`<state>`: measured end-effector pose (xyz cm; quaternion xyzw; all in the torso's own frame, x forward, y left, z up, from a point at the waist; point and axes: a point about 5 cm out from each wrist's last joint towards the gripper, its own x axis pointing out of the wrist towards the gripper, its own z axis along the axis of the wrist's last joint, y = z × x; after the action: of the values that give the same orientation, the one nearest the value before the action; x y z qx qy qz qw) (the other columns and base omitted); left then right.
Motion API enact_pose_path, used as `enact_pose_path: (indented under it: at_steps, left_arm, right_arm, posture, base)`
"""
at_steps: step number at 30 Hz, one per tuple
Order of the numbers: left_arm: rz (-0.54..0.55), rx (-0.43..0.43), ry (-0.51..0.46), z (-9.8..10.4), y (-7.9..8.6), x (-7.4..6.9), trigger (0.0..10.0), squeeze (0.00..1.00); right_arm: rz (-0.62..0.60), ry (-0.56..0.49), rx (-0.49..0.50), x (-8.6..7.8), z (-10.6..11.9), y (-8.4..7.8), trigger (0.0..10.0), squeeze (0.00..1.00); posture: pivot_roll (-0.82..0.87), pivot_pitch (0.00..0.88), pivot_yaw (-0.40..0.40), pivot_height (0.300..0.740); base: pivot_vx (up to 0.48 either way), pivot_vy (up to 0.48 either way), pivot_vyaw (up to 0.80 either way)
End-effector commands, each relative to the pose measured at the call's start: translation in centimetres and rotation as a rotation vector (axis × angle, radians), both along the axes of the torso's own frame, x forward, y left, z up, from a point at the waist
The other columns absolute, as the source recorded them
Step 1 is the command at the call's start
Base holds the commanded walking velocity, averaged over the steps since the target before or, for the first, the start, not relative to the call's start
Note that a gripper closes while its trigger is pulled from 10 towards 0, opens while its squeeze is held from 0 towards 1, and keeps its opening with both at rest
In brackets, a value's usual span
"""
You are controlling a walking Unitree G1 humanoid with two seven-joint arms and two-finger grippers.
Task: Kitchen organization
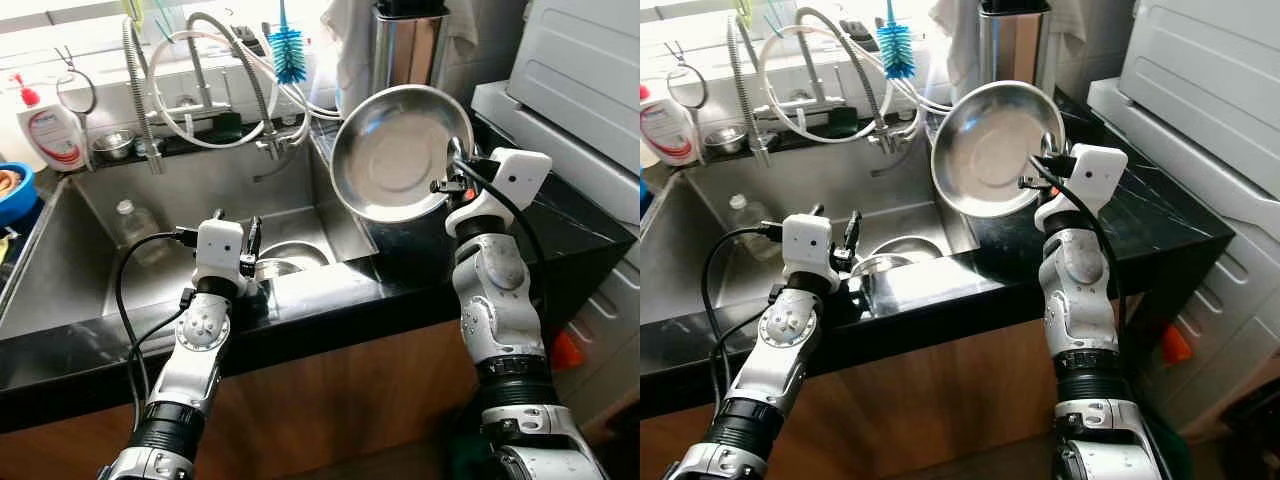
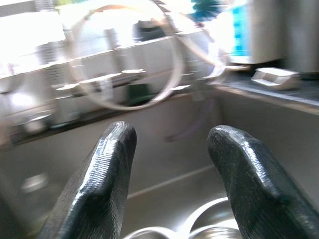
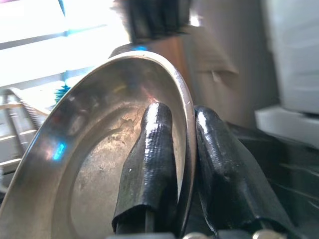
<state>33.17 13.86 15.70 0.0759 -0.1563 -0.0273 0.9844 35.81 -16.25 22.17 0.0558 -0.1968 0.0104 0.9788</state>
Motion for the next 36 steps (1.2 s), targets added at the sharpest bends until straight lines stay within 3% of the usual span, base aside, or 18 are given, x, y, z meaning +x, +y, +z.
enact_pose_path:
  at_steps: [1, 8, 17, 27, 30, 36]
  left_arm:
    - [0.045, 0.012, -0.024, 0.4, 1.1, -0.1, 10.0, 0.0]
    - [0.056, 0.019, -0.026, 0.4, 1.1, 0.0, 10.0, 0.0]
    - [0.016, 0.028, -0.03, 0.4, 0.4, -0.2, 10.0, 0.0]
    - [0.013, 0.023, -0.031, 0.6, 0.3, -0.2, 10.0, 0.0]
    - [0.013, 0.034, -0.032, 0.6, 0.3, -0.1, 10.0, 0.0]
    - [0.012, 0.037, -0.029, 0.7, 0.2, 0.0, 10.0, 0.0]
  right_arm:
    - [0.056, -0.053, -0.007, -0.1, 1.0, 1.5, 10.0, 0.0]
    - [0.059, -0.053, -0.004, 0.1, 1.0, 1.4, 10.0, 0.0]
    - [0.041, -0.033, -0.004, 0.5, 0.7, 0.6, 10.0, 0.0]
    - [-0.007, 0.0, -0.061, 0.9, 0.3, -0.6, 10.0, 0.0]
    - [-0.019, -0.016, -0.118, 0.9, 0.4, -0.6, 10.0, 0.0]
    - [-0.021, -0.004, -0.058, 1.0, 0.1, -0.7, 10.0, 0.0]
  posture:
    - [-0.13, 0.0, 0.051, 0.74]
    - [-0.13, 0.0, 0.049, 0.74]
    - [-0.13, 0.0, 0.049, 0.74]
    - [-0.13, 0.0, 0.051, 0.74]
    - [-0.13, 0.0, 0.053, 0.74]
    - [-0.12, 0.0, 0.056, 0.74]
  base:
    - [0.0, 0.472, 0.76]
    - [0.0, 0.461, 0.22]
    - [0.0, 0.0, 0.0]
    - [0.0, 0.0, 0.0]
    - [0.289, 0.0, 0.7]
    - [0.316, 0.0, 0.39]
